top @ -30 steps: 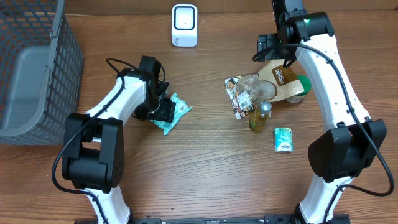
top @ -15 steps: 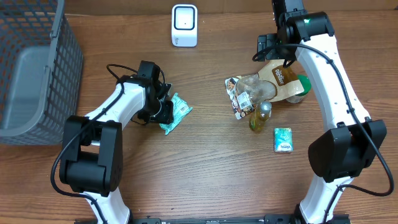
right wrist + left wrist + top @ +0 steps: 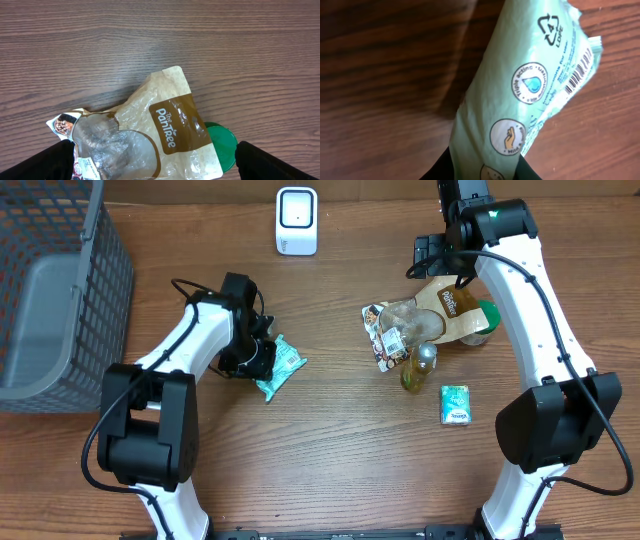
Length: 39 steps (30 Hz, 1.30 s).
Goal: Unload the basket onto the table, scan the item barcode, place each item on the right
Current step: 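Lift the wipes pack with the left gripper and turn it, then carry the wipes pack up to the white scanner with the left gripper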
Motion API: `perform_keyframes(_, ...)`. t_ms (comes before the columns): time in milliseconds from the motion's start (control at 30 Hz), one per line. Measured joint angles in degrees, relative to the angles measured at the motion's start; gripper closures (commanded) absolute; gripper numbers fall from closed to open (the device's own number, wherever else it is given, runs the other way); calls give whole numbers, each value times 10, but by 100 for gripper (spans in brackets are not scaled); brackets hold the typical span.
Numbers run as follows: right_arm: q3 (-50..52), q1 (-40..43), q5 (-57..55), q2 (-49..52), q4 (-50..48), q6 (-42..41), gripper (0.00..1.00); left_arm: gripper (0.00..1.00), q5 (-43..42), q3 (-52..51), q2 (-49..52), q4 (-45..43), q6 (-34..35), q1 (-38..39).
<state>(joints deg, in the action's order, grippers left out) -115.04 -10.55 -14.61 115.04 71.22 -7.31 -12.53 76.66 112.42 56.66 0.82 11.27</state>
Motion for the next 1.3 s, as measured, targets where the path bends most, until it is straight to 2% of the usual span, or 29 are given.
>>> perform_keyframes(133,0,0,0,0,0,0,0,96,0,50,4,56,-7,0)
perform_keyframes(233,0,0,0,0,0,0,0,96,-42,90,4,92,-43,0)
perform_keyframes(467,0,0,0,0,0,0,0,96,-230,163,2,231,-225,0)
perform_keyframes(667,0,0,0,0,0,0,0,96,-310,179,-3,311,-336,0)
perform_keyframes(867,0,0,0,0,0,0,0,96,-332,179,-3,317,-370,0)
perform_keyframes(1133,0,0,0,0,0,0,0,96,-332,179,-3,305,-374,0)
perform_keyframes(1300,0,0,0,0,0,0,0,96,-309,179,-3,253,-332,0)
